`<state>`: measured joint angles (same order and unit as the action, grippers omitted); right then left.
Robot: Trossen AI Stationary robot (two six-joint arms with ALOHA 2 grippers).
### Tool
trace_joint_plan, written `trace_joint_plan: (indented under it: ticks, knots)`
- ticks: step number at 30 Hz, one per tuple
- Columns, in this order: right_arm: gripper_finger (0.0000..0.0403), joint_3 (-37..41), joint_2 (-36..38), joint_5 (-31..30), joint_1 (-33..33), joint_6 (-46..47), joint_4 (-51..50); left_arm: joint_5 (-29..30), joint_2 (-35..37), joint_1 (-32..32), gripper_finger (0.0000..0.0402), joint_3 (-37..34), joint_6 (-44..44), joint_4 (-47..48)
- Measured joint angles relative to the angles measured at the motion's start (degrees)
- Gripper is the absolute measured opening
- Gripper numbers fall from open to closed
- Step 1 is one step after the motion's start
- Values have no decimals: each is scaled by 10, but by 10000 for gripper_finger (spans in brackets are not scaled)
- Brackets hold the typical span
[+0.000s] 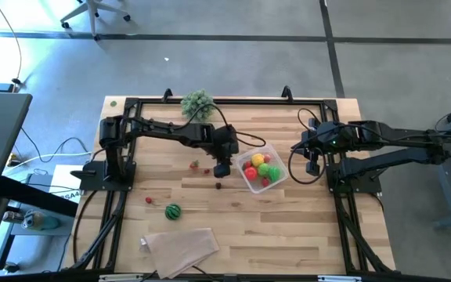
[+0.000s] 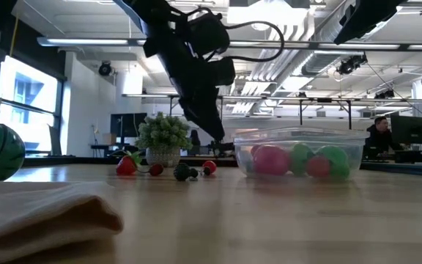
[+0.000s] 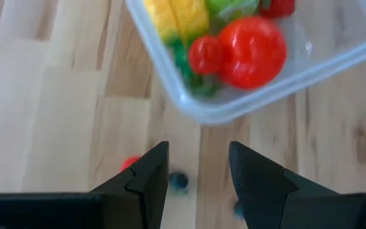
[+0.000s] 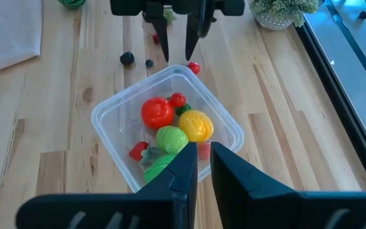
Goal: Pick and placing Produce into tupperware
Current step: Put the top blackberry into the transparent bin
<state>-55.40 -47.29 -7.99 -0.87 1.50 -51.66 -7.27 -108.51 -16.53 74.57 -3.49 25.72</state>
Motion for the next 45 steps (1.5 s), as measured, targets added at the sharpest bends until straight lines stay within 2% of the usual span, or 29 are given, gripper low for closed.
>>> trace_joint_plan:
  ticks: [7,11,16,18,25,30,36,45]
  knots:
    - [34,0,0,0,0,0,0,51,0,0,154,55,-25,118]
    - [34,0,0,0,0,0,0,76,1,-9,154,81,-47,146]
    - [34,0,0,0,0,0,0,0,1,-43,154,82,-78,148]
    - [34,0,0,0,0,0,0,-12,-1,-57,154,82,-84,152]
    - [34,0,0,0,0,0,0,-56,-5,-76,154,71,-109,111]
    - [34,0,0,0,0,0,0,-51,-4,-73,154,46,-100,92]
    - [34,0,0,0,0,0,0,0,-5,-66,154,7,-93,38]
    - [34,0,0,0,0,0,0,-20,-5,-58,154,-21,-84,-3]
